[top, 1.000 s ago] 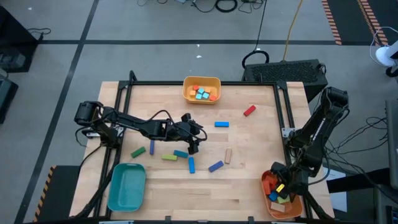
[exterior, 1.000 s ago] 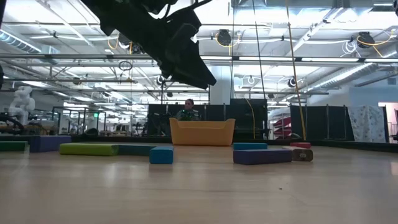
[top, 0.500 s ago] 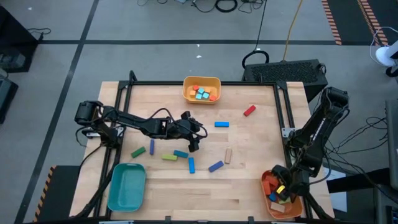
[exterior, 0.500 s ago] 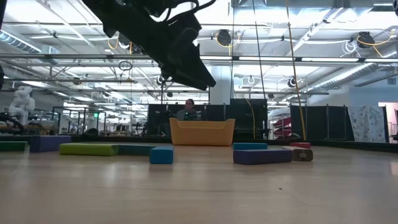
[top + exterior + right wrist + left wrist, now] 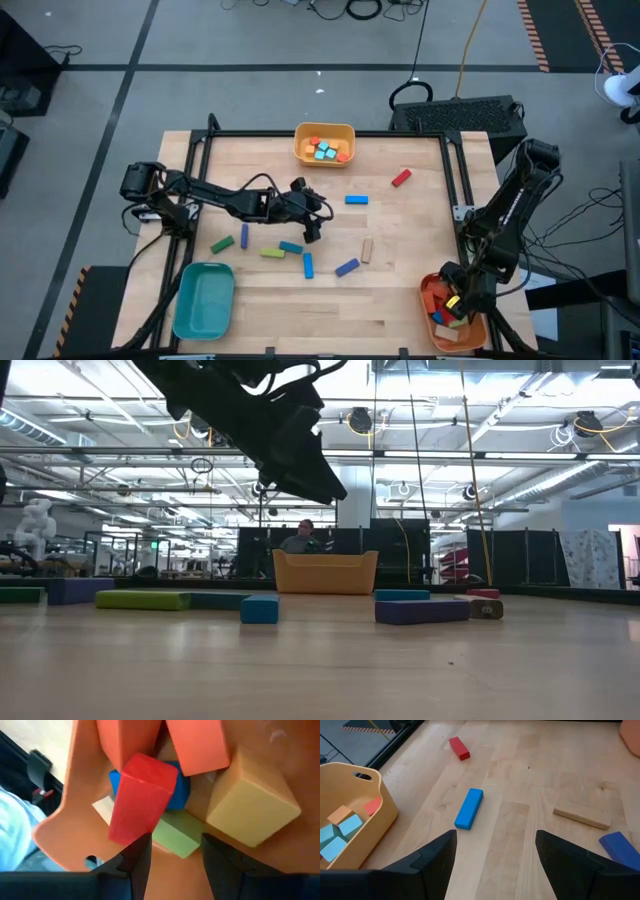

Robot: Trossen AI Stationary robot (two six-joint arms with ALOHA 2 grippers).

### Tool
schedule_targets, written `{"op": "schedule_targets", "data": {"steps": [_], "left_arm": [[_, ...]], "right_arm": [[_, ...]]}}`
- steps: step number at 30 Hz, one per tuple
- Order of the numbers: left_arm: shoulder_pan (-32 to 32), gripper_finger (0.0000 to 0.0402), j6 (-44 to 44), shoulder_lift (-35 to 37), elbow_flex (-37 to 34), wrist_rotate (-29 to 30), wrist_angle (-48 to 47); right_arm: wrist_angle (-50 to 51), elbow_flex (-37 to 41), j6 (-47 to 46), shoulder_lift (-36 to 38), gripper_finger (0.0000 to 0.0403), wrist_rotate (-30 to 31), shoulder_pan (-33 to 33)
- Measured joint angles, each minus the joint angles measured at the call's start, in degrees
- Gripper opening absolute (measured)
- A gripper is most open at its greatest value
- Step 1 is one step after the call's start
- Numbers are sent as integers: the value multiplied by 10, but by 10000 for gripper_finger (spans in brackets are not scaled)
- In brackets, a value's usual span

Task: Sort blocks by size
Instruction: Put the small red rectangle block into the green bin

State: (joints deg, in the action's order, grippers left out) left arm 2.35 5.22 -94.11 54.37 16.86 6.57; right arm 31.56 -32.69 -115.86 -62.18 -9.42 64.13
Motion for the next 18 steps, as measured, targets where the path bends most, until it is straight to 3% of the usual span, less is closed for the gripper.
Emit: {"op": "schedule_targets", "data": {"steps": [5, 18], "left_arm": [[-7, 274, 3, 0, 0, 1, 2], [-16, 274, 5, 0, 0, 2, 7]], "right_arm": [[-20, 0, -14, 21, 155, -11, -13], [-22, 0, 242, 74, 155, 22, -131]]}}
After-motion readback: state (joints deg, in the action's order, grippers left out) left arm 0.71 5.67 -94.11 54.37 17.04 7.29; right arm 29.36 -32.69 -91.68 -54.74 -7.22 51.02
